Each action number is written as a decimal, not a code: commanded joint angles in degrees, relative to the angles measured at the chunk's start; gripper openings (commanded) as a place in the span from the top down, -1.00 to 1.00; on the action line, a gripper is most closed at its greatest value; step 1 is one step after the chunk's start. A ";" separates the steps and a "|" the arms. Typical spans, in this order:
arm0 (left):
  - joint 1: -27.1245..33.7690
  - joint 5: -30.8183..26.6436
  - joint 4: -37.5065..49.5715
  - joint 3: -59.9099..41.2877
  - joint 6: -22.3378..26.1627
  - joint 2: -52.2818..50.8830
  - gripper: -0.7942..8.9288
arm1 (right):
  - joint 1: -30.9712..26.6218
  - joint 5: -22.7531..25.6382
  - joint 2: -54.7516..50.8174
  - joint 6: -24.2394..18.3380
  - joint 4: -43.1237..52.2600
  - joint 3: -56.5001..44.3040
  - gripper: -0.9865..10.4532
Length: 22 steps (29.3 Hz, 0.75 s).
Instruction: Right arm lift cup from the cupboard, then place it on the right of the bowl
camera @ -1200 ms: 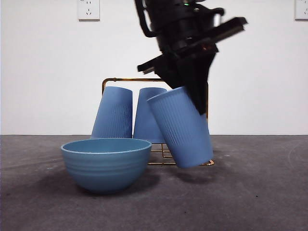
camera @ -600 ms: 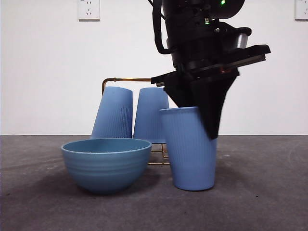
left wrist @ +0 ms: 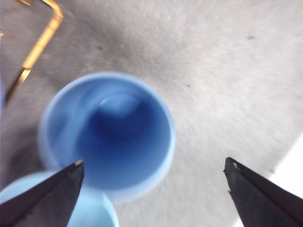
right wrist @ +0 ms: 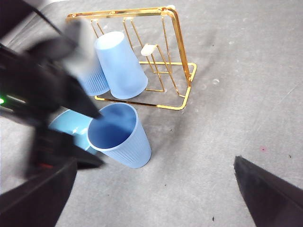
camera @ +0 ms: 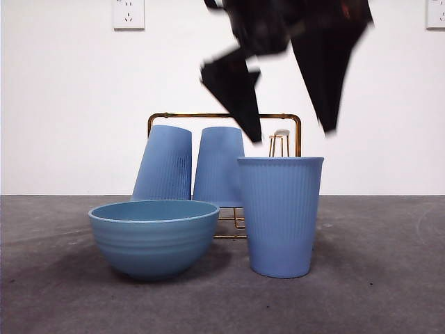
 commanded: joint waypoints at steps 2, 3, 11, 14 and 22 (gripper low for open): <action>-0.96 -0.26 -3.30 1.77 0.33 -4.50 -0.15 | 0.28 0.42 0.13 -0.90 0.13 0.79 -0.18; -0.96 -0.26 -4.31 1.75 0.33 -6.10 -0.15 | 0.28 0.42 0.13 -0.90 0.00 0.79 -0.18; 0.48 -0.26 -4.55 -11.17 -0.24 -23.78 -0.14 | 0.28 -0.13 0.13 -2.47 -2.01 0.79 -0.18; 3.10 -0.33 -0.13 -23.04 -1.97 -34.27 -0.13 | 0.28 -0.76 0.13 -4.11 -1.99 0.79 -0.18; 9.97 -7.28 4.39 -43.45 -6.14 -57.66 -0.13 | 0.28 -2.05 0.13 -5.18 -1.99 0.79 -0.18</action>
